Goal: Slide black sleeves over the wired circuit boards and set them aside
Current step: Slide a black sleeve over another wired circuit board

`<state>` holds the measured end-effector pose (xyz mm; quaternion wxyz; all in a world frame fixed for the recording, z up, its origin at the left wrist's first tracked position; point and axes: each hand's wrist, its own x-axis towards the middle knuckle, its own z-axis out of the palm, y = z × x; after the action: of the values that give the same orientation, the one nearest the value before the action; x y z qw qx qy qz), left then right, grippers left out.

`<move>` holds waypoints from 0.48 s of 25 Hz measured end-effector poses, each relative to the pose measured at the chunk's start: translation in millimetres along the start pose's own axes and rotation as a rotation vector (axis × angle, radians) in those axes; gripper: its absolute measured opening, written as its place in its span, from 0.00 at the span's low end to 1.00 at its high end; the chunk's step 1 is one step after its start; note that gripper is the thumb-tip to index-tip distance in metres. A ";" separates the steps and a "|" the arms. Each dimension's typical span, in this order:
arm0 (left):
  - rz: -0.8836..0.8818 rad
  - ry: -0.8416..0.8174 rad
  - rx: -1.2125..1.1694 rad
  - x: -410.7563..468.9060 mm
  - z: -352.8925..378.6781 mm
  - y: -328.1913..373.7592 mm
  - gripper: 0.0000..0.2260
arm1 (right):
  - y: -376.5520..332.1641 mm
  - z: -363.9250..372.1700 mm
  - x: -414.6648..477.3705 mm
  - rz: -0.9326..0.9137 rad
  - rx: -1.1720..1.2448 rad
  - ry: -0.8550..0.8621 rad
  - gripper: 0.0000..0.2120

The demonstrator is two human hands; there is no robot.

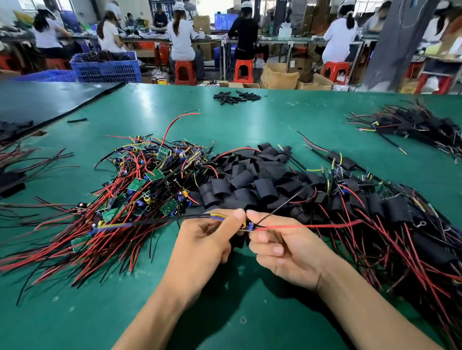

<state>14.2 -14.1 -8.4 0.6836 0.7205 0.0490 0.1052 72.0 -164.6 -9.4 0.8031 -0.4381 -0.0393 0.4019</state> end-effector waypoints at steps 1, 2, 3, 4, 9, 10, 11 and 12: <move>-0.013 0.014 -0.026 0.9 -1.2 -0.7 0.13 | 1.0 -1.6 1.6 -0.020 -0.006 0.037 0.11; -0.025 0.028 -0.067 2.3 -2.6 -1.1 0.11 | 2.3 -2.6 3.4 -0.054 -0.005 0.067 0.09; -0.040 0.045 -0.107 4.0 -4.6 -2.1 0.09 | 3.8 -3.6 4.5 -0.099 0.001 0.087 0.08; -0.061 0.063 -0.136 5.9 -6.7 -2.8 0.09 | 5.1 -4.9 5.3 -0.145 -0.002 0.092 0.08; -0.101 0.075 -0.108 9.8 -19.1 -5.9 0.06 | 13.5 -3.0 7.9 -0.327 -0.282 0.161 0.10; -0.099 0.045 -0.099 9.2 -20.2 -4.9 0.06 | 15.9 -0.7 9.4 -0.354 -0.307 0.223 0.09; -0.111 0.002 -0.116 8.3 -20.4 -3.6 0.05 | 18.0 0.4 11.0 -0.383 -0.310 0.273 0.07; -0.137 -0.047 -0.153 7.2 -19.7 -2.5 0.07 | 19.7 2.2 11.5 -0.408 -0.310 0.303 0.05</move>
<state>17.1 6.8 -9.4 0.7432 0.6635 0.0737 0.0445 66.9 -149.5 -25.8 0.7876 -0.5935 -0.0672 0.1514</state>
